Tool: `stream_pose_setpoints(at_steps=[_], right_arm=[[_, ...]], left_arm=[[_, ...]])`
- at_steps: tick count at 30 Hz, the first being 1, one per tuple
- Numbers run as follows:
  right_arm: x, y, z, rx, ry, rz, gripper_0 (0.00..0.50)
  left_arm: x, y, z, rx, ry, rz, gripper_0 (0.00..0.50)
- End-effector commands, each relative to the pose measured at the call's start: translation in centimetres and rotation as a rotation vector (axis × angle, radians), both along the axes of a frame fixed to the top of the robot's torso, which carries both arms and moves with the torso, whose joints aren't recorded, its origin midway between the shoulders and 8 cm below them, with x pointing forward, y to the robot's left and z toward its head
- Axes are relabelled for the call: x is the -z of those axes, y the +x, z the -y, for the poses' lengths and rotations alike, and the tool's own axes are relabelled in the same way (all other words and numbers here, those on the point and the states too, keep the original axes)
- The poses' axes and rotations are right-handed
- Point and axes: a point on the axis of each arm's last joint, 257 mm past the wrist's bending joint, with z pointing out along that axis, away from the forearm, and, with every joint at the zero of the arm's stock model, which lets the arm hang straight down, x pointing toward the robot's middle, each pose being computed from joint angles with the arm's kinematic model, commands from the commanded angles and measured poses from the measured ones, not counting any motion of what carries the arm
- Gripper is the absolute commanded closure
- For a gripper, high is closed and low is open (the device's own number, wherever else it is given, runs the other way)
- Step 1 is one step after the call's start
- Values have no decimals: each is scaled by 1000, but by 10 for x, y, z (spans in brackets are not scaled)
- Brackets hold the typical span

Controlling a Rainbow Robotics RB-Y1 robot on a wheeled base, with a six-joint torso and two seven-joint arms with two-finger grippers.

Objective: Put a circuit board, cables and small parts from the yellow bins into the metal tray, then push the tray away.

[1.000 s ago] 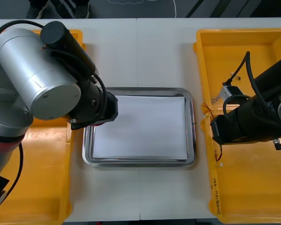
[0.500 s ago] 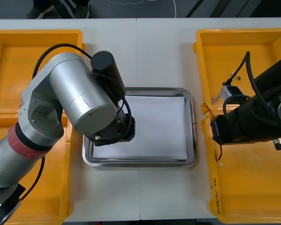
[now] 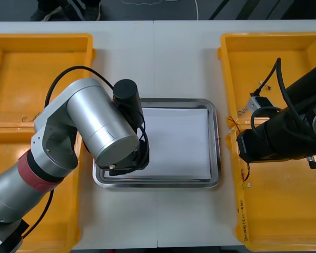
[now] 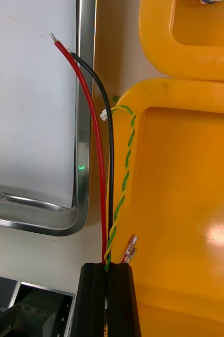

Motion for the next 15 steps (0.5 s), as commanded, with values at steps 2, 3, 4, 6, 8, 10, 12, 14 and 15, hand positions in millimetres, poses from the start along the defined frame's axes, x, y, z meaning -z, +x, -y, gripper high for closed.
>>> stream_pose_setpoints(at_steps=[2, 3, 4, 6, 8, 10, 12, 14, 15], right_arm=[[-4, 0, -4, 10, 5, 2, 500], [-4, 0, -4, 8, 5, 3, 500], [-4, 0, -4, 9, 5, 4, 500], [-4, 1, -4, 10, 4, 5, 500], [-4, 0, -4, 8, 5, 3, 500], [-4, 0, -4, 8, 5, 3, 500], [-4, 1, -4, 10, 3, 5, 500], [-4, 1, -4, 10, 4, 5, 500], [-4, 1, -3, 13, 4, 5, 500]], left_arm=[[7, -12, 11, 128, 17, -7, 500], [9, -12, 9, 144, 25, -6, 500], [10, -13, 8, 148, 28, -7, 500], [14, -13, 6, 166, 39, -5, 500], [15, -12, 7, 169, 33, 1, 500], [14, -11, 9, 174, 26, 10, 500], [15, -10, 11, 177, 21, 13, 500], [17, -10, 12, 178, 23, 7, 500], [18, -9, 12, 177, 23, 6, 500]])
